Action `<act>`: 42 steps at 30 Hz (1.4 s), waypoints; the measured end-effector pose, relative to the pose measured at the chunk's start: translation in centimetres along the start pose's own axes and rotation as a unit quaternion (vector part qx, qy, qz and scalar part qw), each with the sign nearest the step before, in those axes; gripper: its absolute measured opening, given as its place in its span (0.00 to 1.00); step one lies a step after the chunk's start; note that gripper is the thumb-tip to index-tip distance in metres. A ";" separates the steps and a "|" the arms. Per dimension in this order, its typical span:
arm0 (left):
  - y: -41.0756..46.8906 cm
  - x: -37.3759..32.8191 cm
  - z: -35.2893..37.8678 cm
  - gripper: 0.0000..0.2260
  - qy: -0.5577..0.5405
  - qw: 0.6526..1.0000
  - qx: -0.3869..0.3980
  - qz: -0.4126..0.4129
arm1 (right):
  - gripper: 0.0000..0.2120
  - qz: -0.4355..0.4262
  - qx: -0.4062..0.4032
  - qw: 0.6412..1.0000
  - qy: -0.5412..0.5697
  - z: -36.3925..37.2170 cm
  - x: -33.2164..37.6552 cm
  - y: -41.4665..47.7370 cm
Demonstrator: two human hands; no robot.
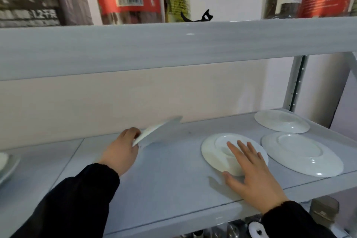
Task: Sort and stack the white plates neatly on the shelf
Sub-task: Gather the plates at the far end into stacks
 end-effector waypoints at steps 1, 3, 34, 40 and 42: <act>-0.5 1.1 -1.5 0.11 -0.012 1.000 -0.002 -0.026 | 0.35 0.004 0.002 1.000 0.004 0.1 -0.1 0.0; -1.7 3.6 -4.2 0.14 -0.092 0.992 -0.006 -0.082 | 0.36 0.012 0.009 1.000 -0.002 0.2 -0.1 0.1; -6.1 10.3 -9.8 0.31 0.043 0.998 0.040 0.035 | 0.38 0.074 0.039 0.992 -0.095 4.4 10.1 3.5; -6.0 11.7 -9.8 0.28 -0.009 0.998 0.042 0.036 | 0.34 0.239 0.035 0.956 -0.164 3.6 5.9 2.9; -6.1 12.1 -10.0 0.23 -0.027 0.998 0.044 0.030 | 0.36 0.260 0.053 0.946 -0.184 3.8 5.3 2.7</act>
Point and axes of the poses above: each hand's wrist, its own y-axis towards the middle knuckle, its own z-axis out of the palm, x = y × z, the point moved 10 cm from there along y, towards the middle knuckle, and after that the axes turned 11 degrees about -y, right-handed, at the moved point
